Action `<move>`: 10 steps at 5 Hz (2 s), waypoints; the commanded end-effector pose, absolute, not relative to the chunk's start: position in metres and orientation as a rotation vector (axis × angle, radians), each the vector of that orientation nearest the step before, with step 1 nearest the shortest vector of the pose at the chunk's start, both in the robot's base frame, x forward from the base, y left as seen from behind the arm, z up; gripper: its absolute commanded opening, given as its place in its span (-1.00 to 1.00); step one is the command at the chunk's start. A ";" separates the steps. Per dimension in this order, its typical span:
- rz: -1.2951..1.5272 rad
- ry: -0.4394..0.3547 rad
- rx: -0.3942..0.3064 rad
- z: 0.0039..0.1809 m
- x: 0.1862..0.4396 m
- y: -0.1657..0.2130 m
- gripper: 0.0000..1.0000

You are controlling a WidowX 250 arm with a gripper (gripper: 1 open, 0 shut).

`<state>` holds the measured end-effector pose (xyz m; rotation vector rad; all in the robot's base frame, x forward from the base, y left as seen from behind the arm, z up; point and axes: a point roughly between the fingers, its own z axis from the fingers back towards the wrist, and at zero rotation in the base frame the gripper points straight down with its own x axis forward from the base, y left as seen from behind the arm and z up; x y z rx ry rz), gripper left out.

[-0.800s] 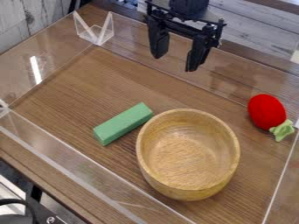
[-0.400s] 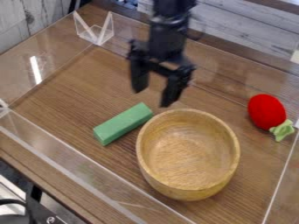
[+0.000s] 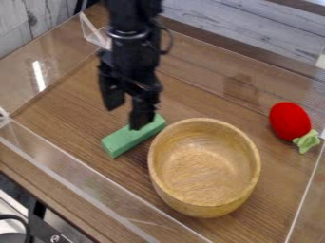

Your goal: Put the green block in the brown bowl

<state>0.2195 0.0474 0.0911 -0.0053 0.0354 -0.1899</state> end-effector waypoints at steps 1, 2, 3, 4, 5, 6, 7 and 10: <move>-0.211 -0.044 0.001 0.086 0.223 0.039 1.00; -0.223 -0.067 0.002 0.072 0.228 0.029 1.00; -0.199 -0.078 0.000 0.056 0.229 0.030 1.00; -0.152 -0.076 -0.004 0.041 0.231 0.031 1.00; -0.133 -0.078 0.003 0.039 0.232 0.045 1.00; -0.111 -0.076 0.009 0.037 0.232 0.057 1.00; -0.143 -0.076 0.011 0.037 0.238 0.080 1.00; -0.088 -0.079 -0.002 0.031 0.243 0.107 -1.00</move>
